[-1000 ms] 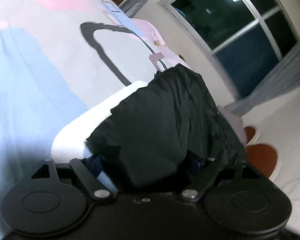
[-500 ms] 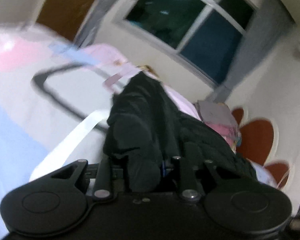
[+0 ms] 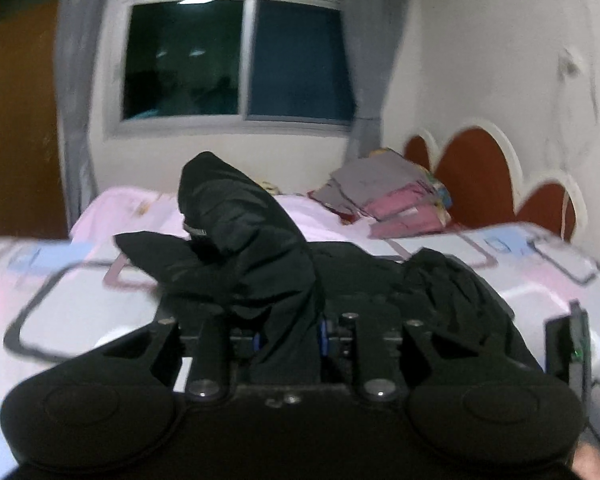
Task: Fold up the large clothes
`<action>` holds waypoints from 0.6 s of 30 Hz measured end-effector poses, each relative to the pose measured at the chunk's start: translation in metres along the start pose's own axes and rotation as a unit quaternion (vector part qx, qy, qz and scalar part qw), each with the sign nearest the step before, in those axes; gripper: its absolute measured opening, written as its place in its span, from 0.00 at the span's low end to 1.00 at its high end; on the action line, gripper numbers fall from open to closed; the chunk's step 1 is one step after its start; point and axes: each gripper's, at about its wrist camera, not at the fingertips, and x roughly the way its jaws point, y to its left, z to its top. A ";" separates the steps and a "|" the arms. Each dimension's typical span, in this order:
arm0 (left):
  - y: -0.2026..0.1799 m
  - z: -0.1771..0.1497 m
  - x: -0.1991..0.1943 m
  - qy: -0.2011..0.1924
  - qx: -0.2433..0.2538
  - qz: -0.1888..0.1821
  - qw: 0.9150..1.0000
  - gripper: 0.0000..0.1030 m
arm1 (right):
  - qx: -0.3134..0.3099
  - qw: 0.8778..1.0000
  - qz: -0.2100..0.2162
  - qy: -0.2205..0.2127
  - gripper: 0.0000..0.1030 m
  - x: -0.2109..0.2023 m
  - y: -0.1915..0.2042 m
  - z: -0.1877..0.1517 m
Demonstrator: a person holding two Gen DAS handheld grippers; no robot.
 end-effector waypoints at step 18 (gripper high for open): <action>-0.158 -0.018 0.074 0.068 0.082 -0.118 0.987 0.21 | 0.085 0.990 0.012 -0.111 0.00 -0.129 -0.148 0.068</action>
